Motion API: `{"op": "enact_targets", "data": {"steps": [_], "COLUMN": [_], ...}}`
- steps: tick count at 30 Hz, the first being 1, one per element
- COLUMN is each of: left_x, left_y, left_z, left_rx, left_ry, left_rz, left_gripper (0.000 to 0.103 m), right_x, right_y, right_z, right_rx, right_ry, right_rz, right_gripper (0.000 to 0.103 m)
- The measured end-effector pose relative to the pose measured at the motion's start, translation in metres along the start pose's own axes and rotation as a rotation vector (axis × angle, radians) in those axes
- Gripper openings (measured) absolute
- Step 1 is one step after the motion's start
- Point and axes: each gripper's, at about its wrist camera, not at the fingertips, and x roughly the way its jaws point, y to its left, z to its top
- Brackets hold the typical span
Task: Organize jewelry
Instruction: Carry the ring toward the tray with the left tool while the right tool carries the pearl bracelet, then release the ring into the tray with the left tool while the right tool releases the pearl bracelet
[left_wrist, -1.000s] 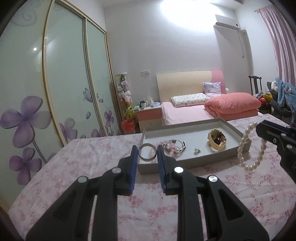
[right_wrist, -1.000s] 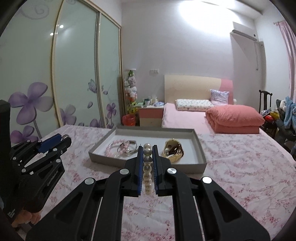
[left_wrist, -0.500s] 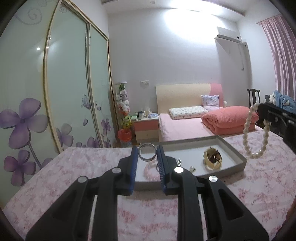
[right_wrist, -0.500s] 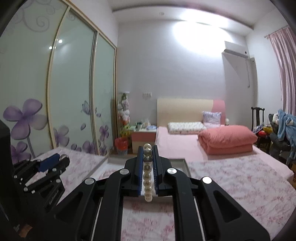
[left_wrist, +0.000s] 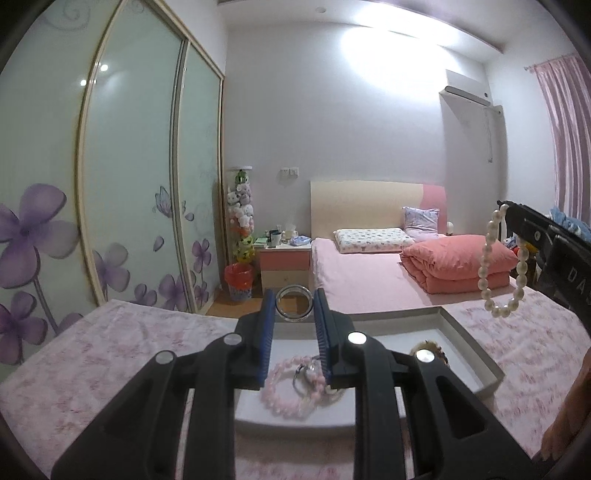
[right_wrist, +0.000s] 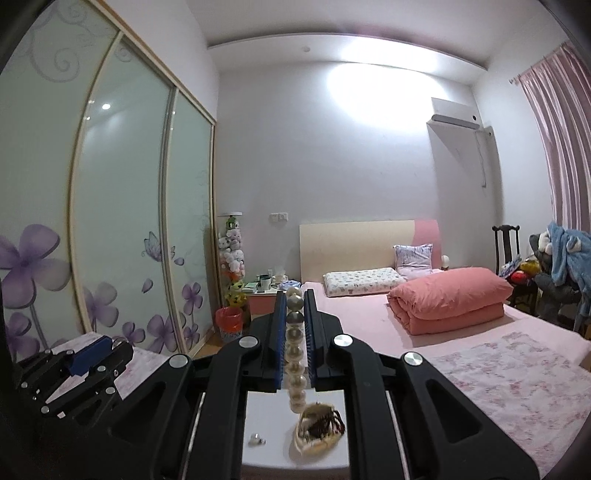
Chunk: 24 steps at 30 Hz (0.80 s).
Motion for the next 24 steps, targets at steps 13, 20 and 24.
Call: {"op": "enact_targets", "data": {"steps": [13,20,24], "left_x": [0.063,0.069,0.073], "left_y": [-0.012,-0.014,-0.013], "left_z": [-0.027,-0.036,-0.037], "left_rx": [0.006,0.005,0.005], "left_ry": [0.079,0.102,0.111], "left_rz": [-0.062,-0.076,-0.080], "left_gripper": [0.022,0.022,0.022], "right_x": [0.049,0.074,0.082], "right_y": [-0.002,-0.007,-0.005], "right_z": [-0.038,-0.045,-0.050], "right_rx": [-0.012,0.077,0.091], "right_ry": [0.093,0.247,0.313], "right_rz": [0.030,0.062,0.079], "right_gripper": [0.011,0.011,0.011]}}
